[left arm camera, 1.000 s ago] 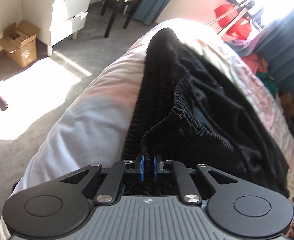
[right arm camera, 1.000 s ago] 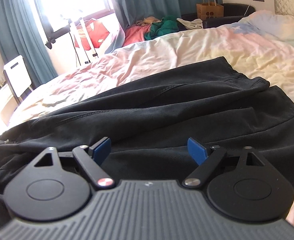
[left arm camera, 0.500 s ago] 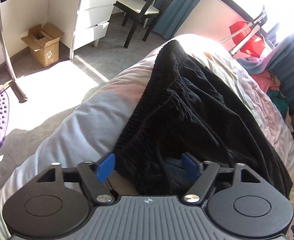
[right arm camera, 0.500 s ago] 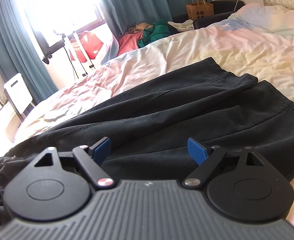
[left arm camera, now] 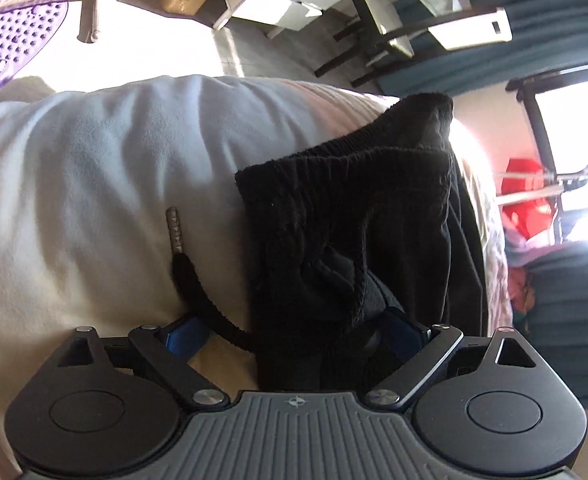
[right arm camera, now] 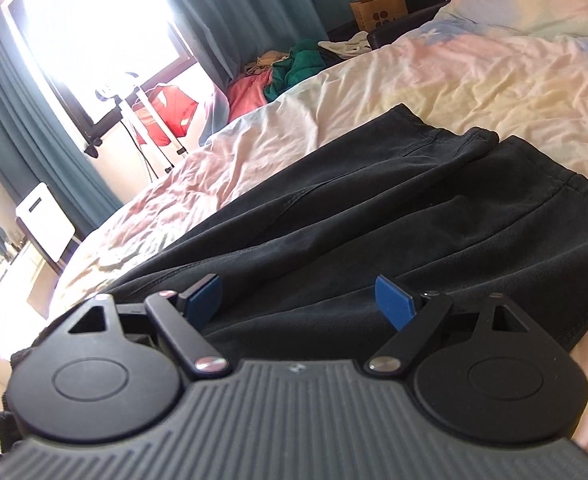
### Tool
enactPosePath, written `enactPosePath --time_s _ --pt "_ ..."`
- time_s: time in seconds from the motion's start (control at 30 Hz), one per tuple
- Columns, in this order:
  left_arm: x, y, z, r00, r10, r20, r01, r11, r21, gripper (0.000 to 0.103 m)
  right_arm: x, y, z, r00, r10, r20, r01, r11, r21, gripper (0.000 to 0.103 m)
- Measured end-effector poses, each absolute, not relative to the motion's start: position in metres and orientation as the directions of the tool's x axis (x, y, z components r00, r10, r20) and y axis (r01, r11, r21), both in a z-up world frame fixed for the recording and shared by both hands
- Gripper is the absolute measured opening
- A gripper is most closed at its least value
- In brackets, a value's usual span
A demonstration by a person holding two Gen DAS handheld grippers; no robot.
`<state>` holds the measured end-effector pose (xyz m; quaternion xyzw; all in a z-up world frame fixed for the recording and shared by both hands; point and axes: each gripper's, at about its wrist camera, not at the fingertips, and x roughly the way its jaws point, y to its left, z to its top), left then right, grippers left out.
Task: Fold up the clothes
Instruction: 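Grasp the trouser leg ends with the right gripper while the left gripper holds the waistband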
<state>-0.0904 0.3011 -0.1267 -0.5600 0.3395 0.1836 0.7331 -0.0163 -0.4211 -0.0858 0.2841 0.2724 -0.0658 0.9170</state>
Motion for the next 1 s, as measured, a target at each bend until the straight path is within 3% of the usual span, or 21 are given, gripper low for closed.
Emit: enactPosePath --time_s 0.1,0.27,0.3,0.47,0.57,0.67,0.77,0.93,1.0 --pt "-0.096 0.3 -0.121 0.775 -0.108 -0.623 -0.57 0.308 -0.762 0.088 -0.019 -0.43 -0.086 0.848 0.036 -0.53 0.292 0.801 0.523 0.085" --pt "-0.106 0.297 -0.11 0.904 -0.217 -0.368 -0.304 0.276 -0.912 0.087 -0.021 -0.441 -0.087 0.852 0.042 -0.522 0.31 0.763 0.567 0.085" --pt "-0.105 0.294 -0.108 0.908 -0.23 -0.351 -0.282 0.286 -0.916 0.087 -0.022 -0.442 -0.087 0.853 0.042 -0.52 0.311 0.759 0.572 0.085" --pt "-0.09 0.286 -0.113 0.855 -0.247 -0.456 -0.371 0.323 -0.87 0.086 -0.023 -0.445 -0.087 0.855 0.041 -0.517 0.318 0.746 0.585 0.085" --pt "-0.077 0.286 -0.126 0.805 -0.277 -0.525 -0.447 0.3 -0.843 0.079 -0.023 -0.447 -0.088 0.854 0.042 -0.519 0.323 0.739 0.591 0.085" --pt "-0.069 0.283 -0.126 0.799 -0.254 -0.544 -0.465 0.313 -0.828 0.079 -0.022 -0.448 -0.089 0.853 0.041 -0.52 0.327 0.734 0.595 0.085" --pt "-0.063 0.277 -0.116 0.827 -0.23 -0.514 -0.428 0.336 -0.839 0.079 -0.022 -0.452 -0.089 0.853 0.05 -0.519 0.325 0.728 0.604 0.085" --pt "-0.07 0.266 -0.095 0.908 -0.269 -0.321 -0.21 0.37 -0.905 0.079 -0.04 -0.503 -0.088 0.883 0.036 -0.469 0.358 0.595 0.72 0.085" --pt "-0.076 0.264 -0.093 0.915 -0.245 -0.32 -0.216 0.371 -0.903 0.078 -0.053 -0.529 -0.092 0.888 -0.009 -0.461 0.397 0.523 0.755 0.085"
